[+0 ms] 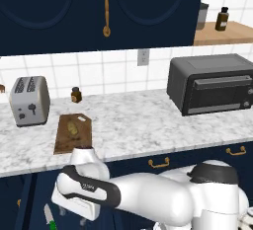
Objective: Place the appropriate cutting tool for cutting the potato skin on the cutting board.
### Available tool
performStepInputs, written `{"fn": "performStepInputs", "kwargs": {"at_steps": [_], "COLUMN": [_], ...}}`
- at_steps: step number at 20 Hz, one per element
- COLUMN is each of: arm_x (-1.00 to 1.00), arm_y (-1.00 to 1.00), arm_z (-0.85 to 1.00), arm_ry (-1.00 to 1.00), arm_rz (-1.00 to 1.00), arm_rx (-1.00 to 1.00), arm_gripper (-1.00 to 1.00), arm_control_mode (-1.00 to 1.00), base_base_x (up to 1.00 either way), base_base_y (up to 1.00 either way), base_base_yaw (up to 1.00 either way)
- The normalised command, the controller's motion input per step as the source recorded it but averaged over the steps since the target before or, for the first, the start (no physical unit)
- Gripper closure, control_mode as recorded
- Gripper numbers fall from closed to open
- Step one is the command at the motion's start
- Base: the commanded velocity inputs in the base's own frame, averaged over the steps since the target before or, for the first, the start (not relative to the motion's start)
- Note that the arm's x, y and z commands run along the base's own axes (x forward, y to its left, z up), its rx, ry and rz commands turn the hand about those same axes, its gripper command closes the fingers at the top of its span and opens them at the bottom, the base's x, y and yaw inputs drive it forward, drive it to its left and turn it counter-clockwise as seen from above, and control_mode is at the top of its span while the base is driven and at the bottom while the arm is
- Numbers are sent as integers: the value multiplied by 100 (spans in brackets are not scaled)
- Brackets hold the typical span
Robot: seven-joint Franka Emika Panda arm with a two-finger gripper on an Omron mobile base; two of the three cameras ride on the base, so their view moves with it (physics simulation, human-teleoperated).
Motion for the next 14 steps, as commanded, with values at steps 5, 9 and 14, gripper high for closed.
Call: {"fn": "performStepInputs", "kwargs": {"at_steps": [5, 9, 14], "arm_x": [64, 28, 14], "arm_y": [13, 0, 0], "arm_z": [-3, -30, -41], "arm_ry": [0, -10, -13], "arm_rz": [-11, -3, 0], "arm_rx": [-12, -8, -4], "arm_gripper": [-100, -100, -100], "arm_control_mode": [-100, -100, -100], "base_base_x": [0, 0, 0], "base_base_y": [0, 0, 0], "base_base_yaw": [0, 0, 0]}}
